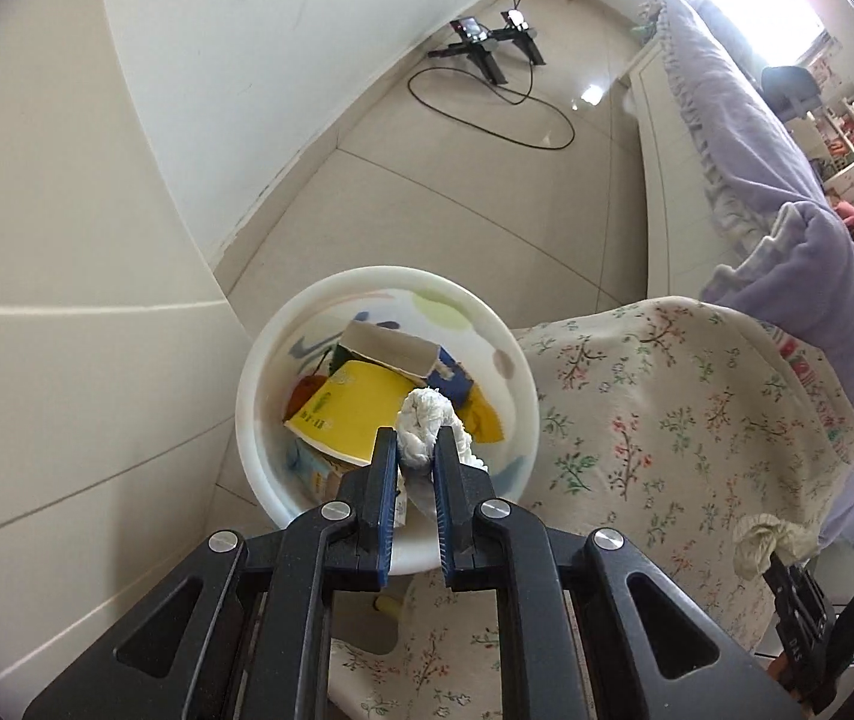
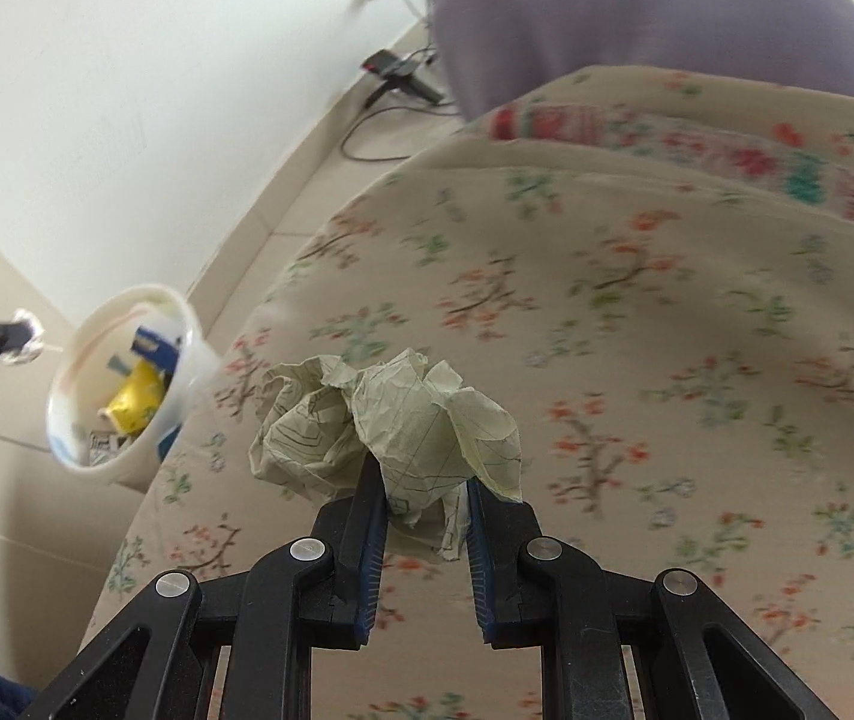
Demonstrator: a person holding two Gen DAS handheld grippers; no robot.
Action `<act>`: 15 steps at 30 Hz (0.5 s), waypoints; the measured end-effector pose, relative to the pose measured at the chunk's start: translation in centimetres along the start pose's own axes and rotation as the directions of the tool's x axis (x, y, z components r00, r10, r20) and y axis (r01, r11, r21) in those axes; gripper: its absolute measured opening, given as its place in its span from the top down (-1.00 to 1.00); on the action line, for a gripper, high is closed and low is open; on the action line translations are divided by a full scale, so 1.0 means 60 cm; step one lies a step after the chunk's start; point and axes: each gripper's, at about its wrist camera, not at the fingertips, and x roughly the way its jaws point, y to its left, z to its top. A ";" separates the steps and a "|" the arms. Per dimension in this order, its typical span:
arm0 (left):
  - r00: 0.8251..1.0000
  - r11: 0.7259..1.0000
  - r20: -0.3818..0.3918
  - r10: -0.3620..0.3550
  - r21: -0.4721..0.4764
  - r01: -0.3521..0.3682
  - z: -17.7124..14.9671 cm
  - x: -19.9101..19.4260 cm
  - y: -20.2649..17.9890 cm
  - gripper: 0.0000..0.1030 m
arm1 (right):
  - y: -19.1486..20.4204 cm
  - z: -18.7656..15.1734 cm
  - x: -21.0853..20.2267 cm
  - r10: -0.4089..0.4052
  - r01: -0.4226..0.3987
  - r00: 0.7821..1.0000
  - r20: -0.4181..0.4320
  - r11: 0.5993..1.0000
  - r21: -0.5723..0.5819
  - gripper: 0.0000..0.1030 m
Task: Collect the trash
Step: 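Carry both tissues to the white bucket and open both tools to drop them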
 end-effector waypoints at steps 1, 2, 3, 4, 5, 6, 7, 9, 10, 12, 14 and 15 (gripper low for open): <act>1.000 1.000 -0.007 0.004 -0.003 -0.004 0.003 0.006 0.002 0.74 | 0.006 -0.003 0.004 0.003 -0.003 1.000 -0.005 1.000 -0.007 0.60; 1.000 1.000 -0.017 0.009 -0.004 -0.009 0.006 0.015 0.005 0.72 | 0.011 -0.005 0.007 0.005 -0.005 1.000 -0.009 1.000 -0.013 0.60; 0.999 1.000 -0.032 0.019 -0.007 -0.019 0.008 0.025 0.006 0.70 | 0.014 -0.006 0.010 0.007 -0.007 1.000 -0.011 1.000 -0.017 0.60; 0.998 0.999 -0.047 0.031 -0.018 -0.032 0.010 0.032 0.009 0.61 | 0.017 -0.007 0.012 0.008 -0.008 1.000 -0.014 1.000 -0.020 0.60; 0.998 0.998 -0.054 0.043 -0.034 -0.045 0.012 0.036 0.013 0.42 | 0.019 -0.008 0.013 0.012 -0.012 1.000 -0.015 1.000 -0.022 0.60; 0.997 0.997 -0.052 0.050 -0.048 -0.053 0.014 0.036 0.019 0.30 | 0.022 -0.008 0.015 0.015 -0.015 1.000 -0.016 1.000 -0.023 0.60; 0.998 0.997 -0.044 0.052 -0.061 -0.055 0.014 0.033 0.022 0.14 | 0.024 -0.009 0.016 0.018 -0.018 1.000 -0.016 1.000 -0.024 0.60; 0.999 0.997 -0.018 0.035 -0.066 -0.036 0.013 0.012 0.022 0.12 | 0.028 -0.009 0.019 0.020 -0.020 1.000 -0.015 0.999 -0.027 0.60; 1.000 0.998 -0.004 0.021 -0.058 -0.022 0.011 0.000 0.019 0.12 | 0.030 -0.009 0.020 0.021 -0.022 1.000 -0.015 0.999 -0.029 0.60; 1.000 0.999 0.029 -0.002 -0.044 0.004 0.007 -0.029 0.012 0.11 | 0.036 -0.008 0.023 0.029 -0.030 0.999 -0.015 0.999 -0.032 0.59; 0.998 0.999 0.060 -0.018 -0.032 0.020 0.001 -0.055 0.008 0.09 | 0.044 -0.008 0.026 0.039 -0.040 0.999 -0.017 0.999 -0.038 0.59; 0.997 0.999 0.071 -0.020 -0.027 0.022 -0.002 -0.066 0.007 0.08 | 0.049 -0.008 0.029 0.044 -0.045 0.999 -0.017 0.998 -0.040 0.59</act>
